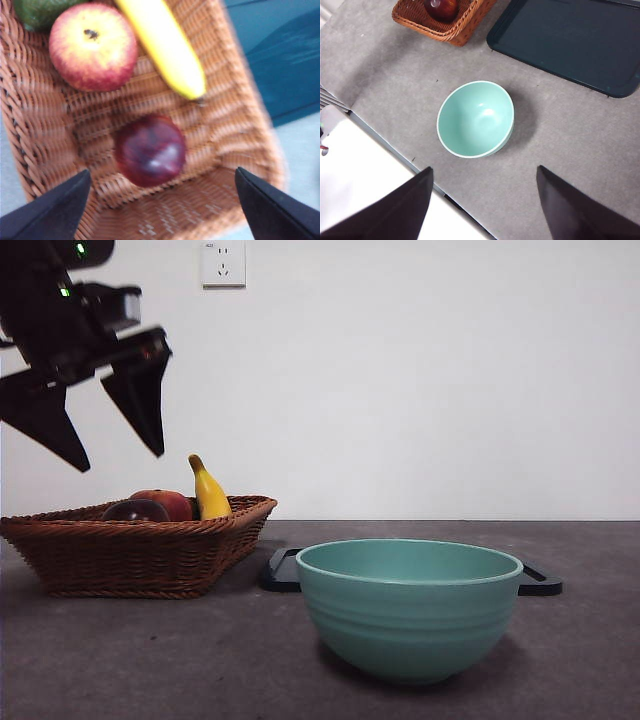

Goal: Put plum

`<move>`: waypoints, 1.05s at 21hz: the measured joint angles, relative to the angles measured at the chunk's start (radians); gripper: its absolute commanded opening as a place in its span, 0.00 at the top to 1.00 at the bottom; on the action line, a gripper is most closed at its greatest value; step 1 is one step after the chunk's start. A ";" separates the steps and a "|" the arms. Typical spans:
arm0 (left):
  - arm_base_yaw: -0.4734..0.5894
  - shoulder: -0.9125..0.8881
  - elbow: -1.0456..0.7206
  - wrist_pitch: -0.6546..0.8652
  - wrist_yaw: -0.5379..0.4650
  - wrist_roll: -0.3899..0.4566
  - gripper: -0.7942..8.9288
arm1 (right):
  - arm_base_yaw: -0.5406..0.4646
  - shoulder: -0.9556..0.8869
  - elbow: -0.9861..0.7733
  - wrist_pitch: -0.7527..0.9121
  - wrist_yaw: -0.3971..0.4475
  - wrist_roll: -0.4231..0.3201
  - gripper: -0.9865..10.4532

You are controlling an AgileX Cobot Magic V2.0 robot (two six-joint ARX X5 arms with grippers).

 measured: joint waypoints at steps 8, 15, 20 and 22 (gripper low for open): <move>-0.008 0.106 0.000 0.080 -0.003 0.017 0.44 | 0.000 0.000 0.000 -0.003 0.000 0.021 0.63; -0.014 0.185 0.000 0.101 -0.004 0.017 0.44 | 0.000 0.000 0.000 -0.006 0.000 0.022 0.63; -0.014 0.207 0.000 0.110 -0.006 0.017 0.45 | 0.000 0.000 0.000 -0.006 0.000 0.021 0.63; -0.014 0.214 0.000 0.110 -0.007 0.017 0.54 | 0.000 0.000 0.000 -0.006 0.000 0.022 0.63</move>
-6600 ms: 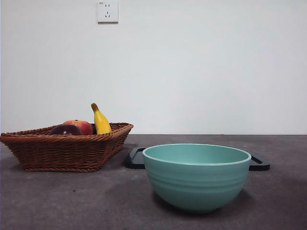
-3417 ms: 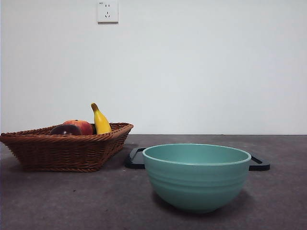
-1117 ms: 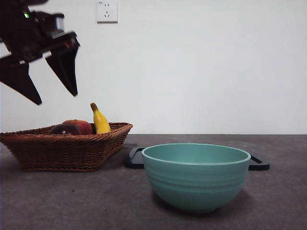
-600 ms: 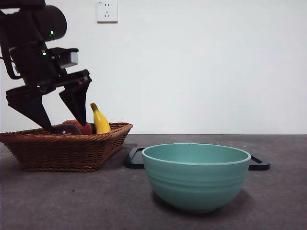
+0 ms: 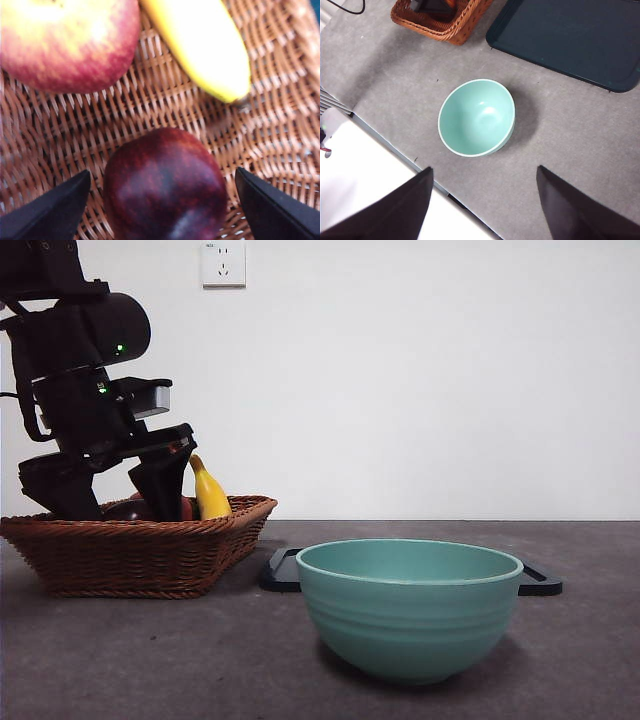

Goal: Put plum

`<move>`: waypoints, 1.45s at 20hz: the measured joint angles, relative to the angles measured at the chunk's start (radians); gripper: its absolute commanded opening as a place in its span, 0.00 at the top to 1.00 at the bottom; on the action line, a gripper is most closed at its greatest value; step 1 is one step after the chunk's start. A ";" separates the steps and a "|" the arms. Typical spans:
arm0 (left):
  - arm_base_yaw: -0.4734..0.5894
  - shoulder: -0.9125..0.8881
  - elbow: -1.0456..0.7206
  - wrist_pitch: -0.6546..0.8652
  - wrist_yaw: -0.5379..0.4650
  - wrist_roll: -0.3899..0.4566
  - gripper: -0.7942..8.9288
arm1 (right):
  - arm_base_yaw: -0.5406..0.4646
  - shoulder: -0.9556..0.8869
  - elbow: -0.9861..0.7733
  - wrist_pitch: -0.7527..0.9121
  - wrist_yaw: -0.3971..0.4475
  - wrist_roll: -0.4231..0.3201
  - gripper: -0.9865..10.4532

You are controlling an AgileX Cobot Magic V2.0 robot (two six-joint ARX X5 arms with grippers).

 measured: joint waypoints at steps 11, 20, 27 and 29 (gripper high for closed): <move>0.000 -0.019 0.000 -0.014 0.000 0.000 0.61 | 0.000 0.000 0.000 0.000 0.000 0.000 0.63; -0.109 -0.359 0.002 -0.095 0.117 0.000 0.61 | 0.000 0.000 0.000 0.004 0.000 0.000 0.63; -0.351 -0.421 0.002 -0.109 0.155 0.000 0.61 | 0.000 0.000 0.000 0.006 0.000 0.000 0.63; -0.420 -0.406 0.002 -0.092 0.156 0.000 0.61 | 0.000 0.000 0.000 0.006 0.000 0.000 0.63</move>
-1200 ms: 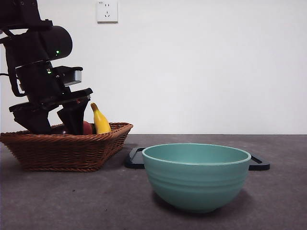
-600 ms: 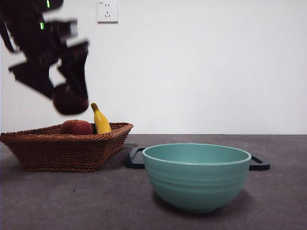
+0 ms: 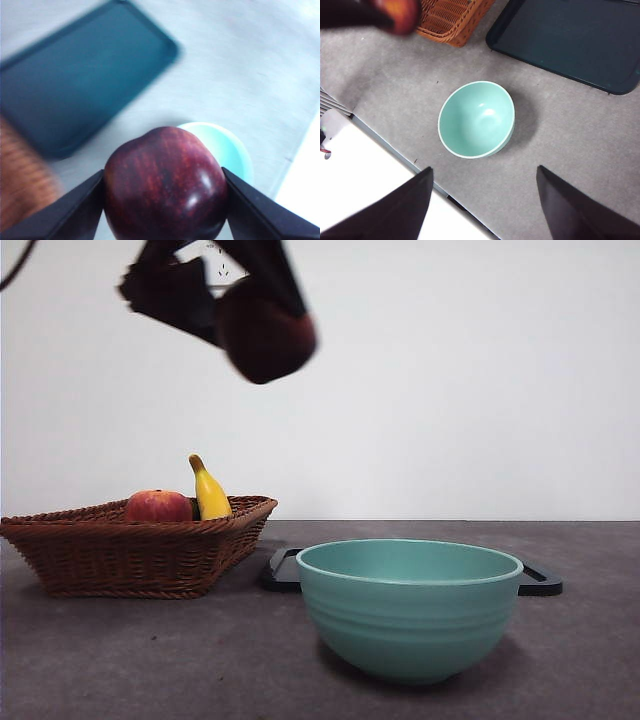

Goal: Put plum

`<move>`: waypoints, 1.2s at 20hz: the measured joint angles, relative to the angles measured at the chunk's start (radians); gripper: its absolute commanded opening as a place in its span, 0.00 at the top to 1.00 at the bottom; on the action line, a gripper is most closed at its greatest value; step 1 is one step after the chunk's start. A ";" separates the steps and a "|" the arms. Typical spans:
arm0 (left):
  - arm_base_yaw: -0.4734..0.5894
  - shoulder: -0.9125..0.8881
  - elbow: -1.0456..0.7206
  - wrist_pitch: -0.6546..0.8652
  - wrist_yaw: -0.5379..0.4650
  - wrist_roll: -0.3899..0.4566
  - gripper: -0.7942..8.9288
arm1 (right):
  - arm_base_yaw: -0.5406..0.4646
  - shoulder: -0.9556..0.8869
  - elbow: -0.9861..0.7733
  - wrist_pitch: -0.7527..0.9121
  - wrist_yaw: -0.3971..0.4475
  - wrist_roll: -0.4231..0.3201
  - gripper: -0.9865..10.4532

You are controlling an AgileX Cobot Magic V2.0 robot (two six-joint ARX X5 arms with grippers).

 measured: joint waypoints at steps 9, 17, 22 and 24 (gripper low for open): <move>-0.161 0.205 0.000 0.057 0.002 0.021 0.61 | 0.000 0.000 0.000 -0.002 0.000 0.000 0.63; -0.232 0.386 0.000 0.107 -0.105 0.072 0.61 | 0.000 0.000 0.000 -0.008 0.000 0.000 0.63; -0.259 0.426 0.000 0.136 -0.155 0.114 0.61 | 0.000 0.000 0.000 -0.008 0.000 0.000 0.63; -0.263 0.429 0.000 0.136 -0.156 0.132 0.60 | 0.000 0.000 0.000 -0.008 0.000 0.000 0.63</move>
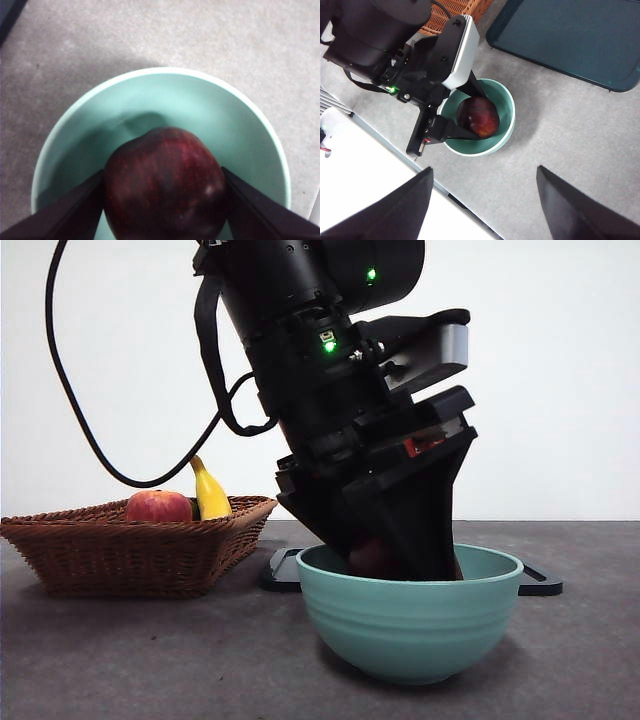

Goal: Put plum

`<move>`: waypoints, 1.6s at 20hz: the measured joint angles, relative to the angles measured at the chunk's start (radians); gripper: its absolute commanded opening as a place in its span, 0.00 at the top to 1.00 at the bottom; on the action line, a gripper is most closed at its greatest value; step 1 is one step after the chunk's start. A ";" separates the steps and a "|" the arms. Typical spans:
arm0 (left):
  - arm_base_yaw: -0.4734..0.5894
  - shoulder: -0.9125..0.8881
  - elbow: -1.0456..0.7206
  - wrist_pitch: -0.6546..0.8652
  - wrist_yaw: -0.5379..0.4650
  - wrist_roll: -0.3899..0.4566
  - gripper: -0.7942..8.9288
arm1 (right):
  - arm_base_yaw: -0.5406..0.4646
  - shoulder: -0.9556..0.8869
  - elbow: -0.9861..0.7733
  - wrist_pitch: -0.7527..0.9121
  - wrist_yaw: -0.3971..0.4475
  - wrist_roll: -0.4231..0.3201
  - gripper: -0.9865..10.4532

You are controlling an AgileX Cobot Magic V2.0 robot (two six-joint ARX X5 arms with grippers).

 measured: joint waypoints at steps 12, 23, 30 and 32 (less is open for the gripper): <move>-0.009 0.000 0.000 0.000 -0.002 0.022 0.52 | 0.000 0.000 0.000 0.000 0.000 0.000 0.63; 0.014 -0.184 0.001 0.006 -0.002 -0.007 0.52 | 0.000 0.000 0.000 0.002 0.000 0.000 0.63; 0.159 -0.436 0.002 0.005 -0.001 -0.083 0.53 | 0.000 0.000 0.000 0.008 0.007 0.000 0.63; 0.209 -0.499 0.002 -0.013 0.026 -0.105 0.53 | 0.000 0.000 0.000 0.008 0.023 0.000 0.63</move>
